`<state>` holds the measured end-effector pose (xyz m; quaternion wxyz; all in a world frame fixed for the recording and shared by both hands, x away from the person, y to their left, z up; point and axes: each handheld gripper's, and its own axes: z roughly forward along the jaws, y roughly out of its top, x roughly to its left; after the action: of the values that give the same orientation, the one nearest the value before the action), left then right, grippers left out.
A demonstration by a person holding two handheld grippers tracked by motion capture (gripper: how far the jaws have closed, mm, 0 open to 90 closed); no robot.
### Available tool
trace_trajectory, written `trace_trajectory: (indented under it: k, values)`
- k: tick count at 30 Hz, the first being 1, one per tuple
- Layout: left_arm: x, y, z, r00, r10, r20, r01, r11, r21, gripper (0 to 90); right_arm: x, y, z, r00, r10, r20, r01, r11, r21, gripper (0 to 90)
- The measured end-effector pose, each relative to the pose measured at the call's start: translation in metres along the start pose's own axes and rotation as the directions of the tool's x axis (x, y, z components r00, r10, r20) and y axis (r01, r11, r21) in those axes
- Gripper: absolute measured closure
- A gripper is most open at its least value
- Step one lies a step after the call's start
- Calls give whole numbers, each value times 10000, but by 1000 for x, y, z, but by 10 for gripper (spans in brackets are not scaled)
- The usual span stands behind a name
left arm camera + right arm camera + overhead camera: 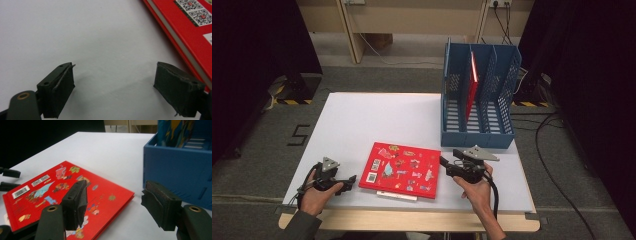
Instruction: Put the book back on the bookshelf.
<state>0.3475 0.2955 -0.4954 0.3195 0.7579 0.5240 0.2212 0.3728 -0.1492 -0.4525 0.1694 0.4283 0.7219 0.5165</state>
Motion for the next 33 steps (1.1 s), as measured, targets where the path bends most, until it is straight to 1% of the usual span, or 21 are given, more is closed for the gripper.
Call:
trace_trajectory:
  k: [3,7,9,12,18,20,23,27,33]
  values:
    - [-1,1,-1,9999,-99,39,99,9998,-190,153,6,-6,1,9999,20,-161,-17,9998,192,357]
    - [-1,2,-4,9993,-239,273,251,9987,-454,153,11,-13,1,9994,150,-326,-135,9989,453,344]
    - [-3,2,-5,9991,-288,300,305,9978,-592,154,13,-16,0,9989,172,-434,-145,9980,613,337]
    - [-5,3,-6,9989,-270,385,298,9968,-741,153,15,-21,-3,9982,282,-533,-240,9967,769,326]
    - [-10,3,-6,9984,-106,552,143,9977,-659,154,18,-32,-1,9970,343,-697,-248,9908,1334,326]
    - [-12,3,-5,9980,-33,626,70,9982,-595,154,19,-34,-1,9968,360,-720,-260,9904,1359,327]
    - [-12,3,-5,9982,48,590,-13,9983,-588,161,19,-34,-2,9965,375,-753,-267,9899,1395,327]
    - [-13,3,-6,9980,26,635,11,9982,-595,173,22,-37,-2,9948,596,-824,-468,9876,1495,327]
    - [-18,3,-8,9983,124,576,-88,9981,-612,250,26,-42,-2,9929,749,-923,-589,9845,1654,327]
